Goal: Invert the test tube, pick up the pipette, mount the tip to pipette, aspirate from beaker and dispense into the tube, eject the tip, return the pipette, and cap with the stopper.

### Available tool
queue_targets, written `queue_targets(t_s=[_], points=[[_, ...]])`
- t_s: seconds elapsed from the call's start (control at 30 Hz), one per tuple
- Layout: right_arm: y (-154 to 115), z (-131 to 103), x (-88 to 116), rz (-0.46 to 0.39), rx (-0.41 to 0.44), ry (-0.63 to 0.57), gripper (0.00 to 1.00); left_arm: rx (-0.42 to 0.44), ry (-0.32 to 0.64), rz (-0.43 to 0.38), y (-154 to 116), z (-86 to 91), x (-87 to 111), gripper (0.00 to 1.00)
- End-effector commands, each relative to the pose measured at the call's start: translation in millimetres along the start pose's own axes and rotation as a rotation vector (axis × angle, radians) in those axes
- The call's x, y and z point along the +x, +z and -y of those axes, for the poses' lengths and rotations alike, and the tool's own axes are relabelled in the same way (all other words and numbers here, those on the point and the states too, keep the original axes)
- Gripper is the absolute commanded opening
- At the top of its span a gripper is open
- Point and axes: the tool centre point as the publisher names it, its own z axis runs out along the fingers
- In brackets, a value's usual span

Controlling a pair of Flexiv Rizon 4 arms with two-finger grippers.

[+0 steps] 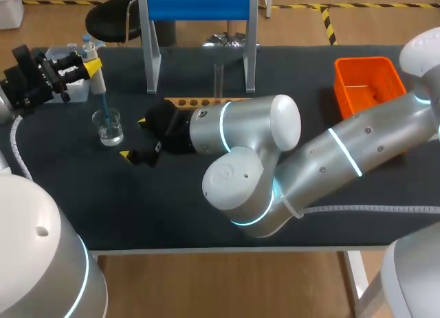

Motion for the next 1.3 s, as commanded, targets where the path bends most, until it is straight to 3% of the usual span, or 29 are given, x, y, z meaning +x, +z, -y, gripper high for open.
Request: queue_targets(t_s=[0.03,0.5,0.6,0.9,1.3], points=[[-1.4,-0.2,-0.3,-0.001,0.003,0.0,1.0,0.003,0.001,-0.003,-0.5,-1.1,-0.9,0.0],[-1.4,-0.2,-0.3,-0.001,0.003,0.0,1.0,0.003,0.001,-0.003,-0.5,-1.1,-0.9,0.0],[-11.3,-9.9,-1.4,-0.032,-0.017,-0.023,1.0,0.003,0.001,-0.003,-0.5,-1.1,-0.9,0.0],[-43.4,-36.9,-9.2,-0.293,-0.051,-0.107,1.0,0.003,0.001,-0.003,-0.5,-1.1,-0.9,0.0],[-81.4,-85.7,-27.2,-0.421,-0.093,-0.149,1.0,0.003,0.001,-0.003,-0.5,-1.1,-0.9,0.0]])
